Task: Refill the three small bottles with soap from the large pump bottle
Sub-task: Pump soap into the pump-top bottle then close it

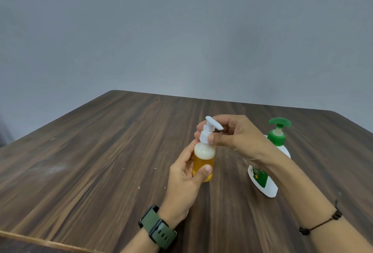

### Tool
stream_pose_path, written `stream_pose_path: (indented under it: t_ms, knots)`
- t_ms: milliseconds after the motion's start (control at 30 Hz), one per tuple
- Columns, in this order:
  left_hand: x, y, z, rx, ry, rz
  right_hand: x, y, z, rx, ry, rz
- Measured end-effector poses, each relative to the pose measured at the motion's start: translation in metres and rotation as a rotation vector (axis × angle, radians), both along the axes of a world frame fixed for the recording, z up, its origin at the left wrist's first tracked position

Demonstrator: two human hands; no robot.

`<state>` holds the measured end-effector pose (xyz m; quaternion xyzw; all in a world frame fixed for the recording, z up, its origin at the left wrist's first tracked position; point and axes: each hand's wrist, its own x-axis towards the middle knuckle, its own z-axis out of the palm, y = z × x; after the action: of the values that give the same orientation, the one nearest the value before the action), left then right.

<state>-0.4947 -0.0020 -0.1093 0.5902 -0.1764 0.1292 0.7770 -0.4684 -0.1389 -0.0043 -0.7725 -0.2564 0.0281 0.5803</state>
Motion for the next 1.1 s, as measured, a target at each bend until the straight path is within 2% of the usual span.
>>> stream_pose_path:
  t_ms: [167, 300, 700, 767, 967, 1100]
  knots:
    - [-0.005, -0.001, 0.004, 0.053, -0.012, -0.074, 0.002, -0.015, 0.007, 0.015, 0.079, 0.171]
    - [-0.006, -0.002, 0.006, 0.081, -0.006, -0.121, 0.001, -0.018, 0.004, 0.056, 0.098, 0.188]
    - [-0.002, 0.0, 0.004, 0.044, 0.028, -0.089, -0.003, 0.002, -0.007, -0.195, -0.138, -0.187]
    - [-0.002, 0.0, 0.003, 0.044, 0.027, -0.084, -0.004, 0.002, -0.007, -0.171, -0.128, -0.157]
    - [-0.002, 0.0, 0.003, 0.085, 0.023, -0.076, -0.004, -0.009, -0.008, 0.074, 0.02, 0.01]
    - [-0.004, -0.001, 0.004, 0.094, 0.024, -0.079, -0.002, -0.014, -0.011, 0.119, 0.067, 0.056]
